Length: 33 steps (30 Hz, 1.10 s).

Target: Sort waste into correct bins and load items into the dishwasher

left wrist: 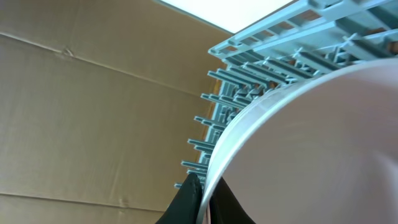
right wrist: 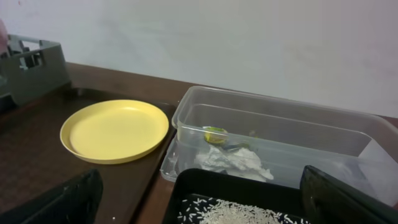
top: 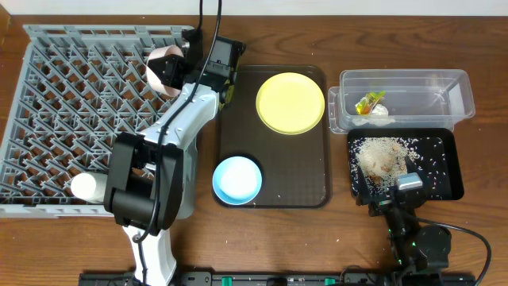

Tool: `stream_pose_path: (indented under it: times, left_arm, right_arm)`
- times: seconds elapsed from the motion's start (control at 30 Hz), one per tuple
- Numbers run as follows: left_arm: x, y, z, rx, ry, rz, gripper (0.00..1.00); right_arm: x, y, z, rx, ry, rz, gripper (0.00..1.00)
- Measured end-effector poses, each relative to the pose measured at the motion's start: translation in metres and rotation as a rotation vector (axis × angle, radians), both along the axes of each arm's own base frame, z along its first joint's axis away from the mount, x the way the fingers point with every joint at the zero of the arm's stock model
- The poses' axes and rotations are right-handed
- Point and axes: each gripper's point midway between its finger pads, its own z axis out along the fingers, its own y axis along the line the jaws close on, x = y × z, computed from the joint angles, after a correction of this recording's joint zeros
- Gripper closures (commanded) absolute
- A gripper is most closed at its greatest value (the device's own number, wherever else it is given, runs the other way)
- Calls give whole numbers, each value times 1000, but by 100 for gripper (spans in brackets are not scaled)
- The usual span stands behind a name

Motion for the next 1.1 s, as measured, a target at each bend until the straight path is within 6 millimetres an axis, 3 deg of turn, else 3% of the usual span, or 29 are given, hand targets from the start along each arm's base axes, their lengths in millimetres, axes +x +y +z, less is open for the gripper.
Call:
stream_pose_path:
  times: [0.57,0.87,1.0,1.1]
  left_arm:
    - [-4,46,4,29,23,99,92]
    - [0,17,4,31,23,36,91]
    - [-2,13,2,36,41,26,60]
    - [-3,13,1,42,54,27,49]
  right_arm:
    - [0,0,0,0,0,0,1]
    - [0,0,0,0,0,0,1]
    - [0,0,0,0,0,0,1]
    - [0,0,0,0,0,0,1]
